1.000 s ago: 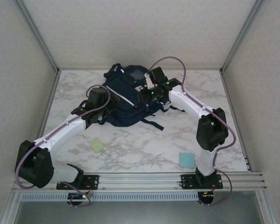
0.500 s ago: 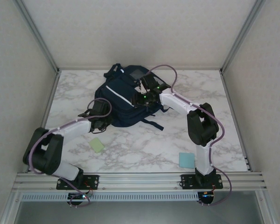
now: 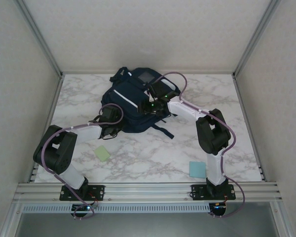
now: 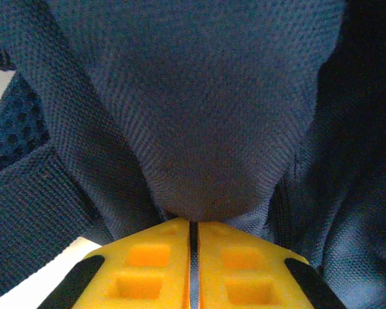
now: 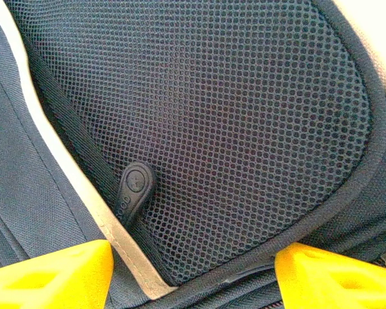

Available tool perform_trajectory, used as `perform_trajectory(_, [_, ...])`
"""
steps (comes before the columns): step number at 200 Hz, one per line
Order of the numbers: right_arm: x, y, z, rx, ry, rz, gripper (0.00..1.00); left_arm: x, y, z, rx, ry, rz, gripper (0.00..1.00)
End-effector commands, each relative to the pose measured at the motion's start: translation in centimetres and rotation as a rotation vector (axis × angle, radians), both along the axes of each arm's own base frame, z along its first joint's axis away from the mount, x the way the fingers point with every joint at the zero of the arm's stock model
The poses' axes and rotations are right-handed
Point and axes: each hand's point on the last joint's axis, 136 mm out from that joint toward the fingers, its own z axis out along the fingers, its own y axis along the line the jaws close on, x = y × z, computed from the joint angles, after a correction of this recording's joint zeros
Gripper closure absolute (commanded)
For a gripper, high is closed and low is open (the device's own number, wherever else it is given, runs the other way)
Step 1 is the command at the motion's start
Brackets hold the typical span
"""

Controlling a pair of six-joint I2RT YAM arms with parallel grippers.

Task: Pack books, pencil case, and school supplies into a backpack

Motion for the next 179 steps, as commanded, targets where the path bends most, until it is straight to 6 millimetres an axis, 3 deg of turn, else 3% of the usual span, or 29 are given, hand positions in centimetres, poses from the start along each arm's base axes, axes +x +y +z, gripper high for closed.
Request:
perform_trajectory(1, [-1.3, 1.2, -0.6, 0.033, 0.035, 0.025, 0.31, -1.3, -2.5, -0.6, -0.053, 0.03, -0.093, 0.89])
perform_trajectory(37, [-2.7, 3.5, 1.1, 0.152, 0.053, 0.086, 0.32, -1.1, -3.4, 0.0, -0.061, 0.014, -0.111, 0.89])
perform_trajectory(72, [-6.8, 6.1, 3.0, 0.295, 0.132, 0.147, 0.34, -0.5, -4.5, 0.8, -0.078, -0.01, -0.12, 0.89])
perform_trajectory(100, [-8.1, 6.3, 3.8, 0.358, 0.164, 0.145, 0.34, -0.1, -5.0, 1.3, -0.09, -0.023, -0.12, 0.89])
perform_trajectory(132, [-8.0, 4.5, 4.5, 0.271, 0.096, 0.132, 0.34, 0.0, -4.8, 1.8, -0.077, -0.029, -0.122, 0.89])
perform_trajectory(179, [-4.5, -1.2, 5.1, 0.099, -0.03, 0.045, 0.28, -0.5, -4.2, 2.1, -0.05, -0.029, -0.121, 0.89])
